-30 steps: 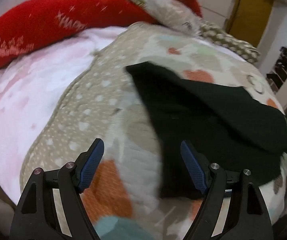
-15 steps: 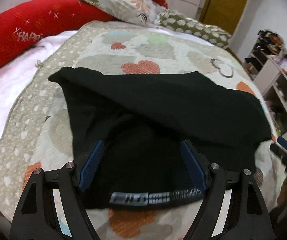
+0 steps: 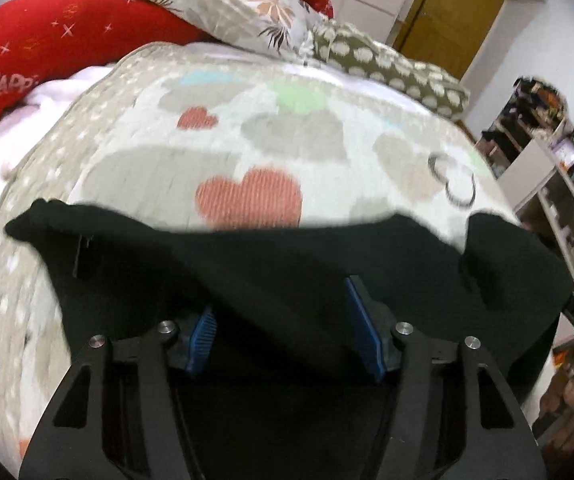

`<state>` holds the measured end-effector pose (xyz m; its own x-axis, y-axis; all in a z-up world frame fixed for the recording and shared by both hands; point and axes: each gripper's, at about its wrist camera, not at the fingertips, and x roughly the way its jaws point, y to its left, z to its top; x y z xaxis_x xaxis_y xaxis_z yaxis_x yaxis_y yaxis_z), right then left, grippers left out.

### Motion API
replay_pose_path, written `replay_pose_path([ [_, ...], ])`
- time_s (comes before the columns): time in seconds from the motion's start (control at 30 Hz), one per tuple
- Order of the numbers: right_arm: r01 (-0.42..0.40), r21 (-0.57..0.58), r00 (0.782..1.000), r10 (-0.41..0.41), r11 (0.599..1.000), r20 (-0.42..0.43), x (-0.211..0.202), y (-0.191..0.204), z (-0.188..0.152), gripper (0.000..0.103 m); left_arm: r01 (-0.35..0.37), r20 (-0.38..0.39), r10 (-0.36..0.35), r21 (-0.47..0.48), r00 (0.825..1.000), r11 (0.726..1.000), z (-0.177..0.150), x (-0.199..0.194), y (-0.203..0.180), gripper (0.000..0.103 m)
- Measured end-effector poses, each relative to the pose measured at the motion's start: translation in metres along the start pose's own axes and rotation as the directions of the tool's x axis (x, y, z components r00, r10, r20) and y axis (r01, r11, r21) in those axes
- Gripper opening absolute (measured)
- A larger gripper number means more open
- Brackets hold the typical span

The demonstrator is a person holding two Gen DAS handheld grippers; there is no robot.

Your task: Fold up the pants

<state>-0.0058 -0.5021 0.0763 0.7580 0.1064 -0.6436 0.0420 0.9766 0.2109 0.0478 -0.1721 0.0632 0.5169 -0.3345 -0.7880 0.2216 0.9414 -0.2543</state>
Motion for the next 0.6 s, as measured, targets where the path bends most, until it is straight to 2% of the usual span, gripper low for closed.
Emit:
replay_pose_path([
  [0.13, 0.013, -0.016, 1.0, -0.013, 1.0, -0.026, 0.045, 0.002, 0.042, 0.021, -0.045, 0.006, 0.045, 0.001, 0.999, 0.999, 0.033, 0.017, 0.0, 0.06],
  [0.2, 0.057, -0.05, 0.998, -0.059, 0.997, -0.03, 0.067, 0.008, 0.061, 0.021, -0.074, 0.013, 0.074, -0.009, 0.997, 0.997, 0.047, 0.023, 0.004, 0.06],
  [0.27, 0.088, -0.023, 0.996, -0.088, 0.996, -0.026, 0.08, 0.002, 0.068, 0.022, -0.11, 0.03, 0.111, -0.034, 0.993, 0.993, 0.059, 0.026, 0.015, 0.06],
  [0.3, 0.102, 0.026, 0.994, -0.1, 0.994, -0.053, 0.092, -0.006, 0.07, 0.023, -0.121, 0.028, 0.123, -0.044, 0.992, 0.992, 0.063, 0.03, 0.02, 0.06],
  [0.37, 0.11, 0.068, 0.985, -0.1, 0.992, -0.143, 0.109, -0.016, 0.061, 0.036, -0.164, -0.01, 0.164, -0.077, 0.986, 0.983, 0.065, 0.038, 0.032, 0.06],
  [0.4, 0.105, 0.076, 0.983, -0.091, 0.992, -0.162, 0.11, -0.02, 0.056, 0.039, -0.172, -0.035, 0.169, -0.09, 0.985, 0.981, 0.063, 0.041, 0.038, 0.06],
  [0.47, 0.086, 0.097, 0.987, -0.072, 0.992, -0.143, 0.095, -0.029, 0.045, 0.048, -0.166, -0.035, 0.164, -0.089, 0.986, 0.982, 0.055, 0.038, 0.044, 0.06],
  [0.53, 0.089, 0.13, 0.989, -0.073, 0.988, -0.125, 0.074, -0.043, 0.036, 0.051, -0.193, -0.041, 0.19, -0.095, 0.981, 0.977, 0.046, 0.033, 0.049, 0.06],
  [0.6, 0.063, 0.16, 0.991, -0.043, 0.985, -0.123, 0.056, -0.053, 0.029, 0.051, -0.175, -0.039, 0.172, -0.111, 0.984, 0.978, 0.034, 0.022, 0.057, 0.06],
])
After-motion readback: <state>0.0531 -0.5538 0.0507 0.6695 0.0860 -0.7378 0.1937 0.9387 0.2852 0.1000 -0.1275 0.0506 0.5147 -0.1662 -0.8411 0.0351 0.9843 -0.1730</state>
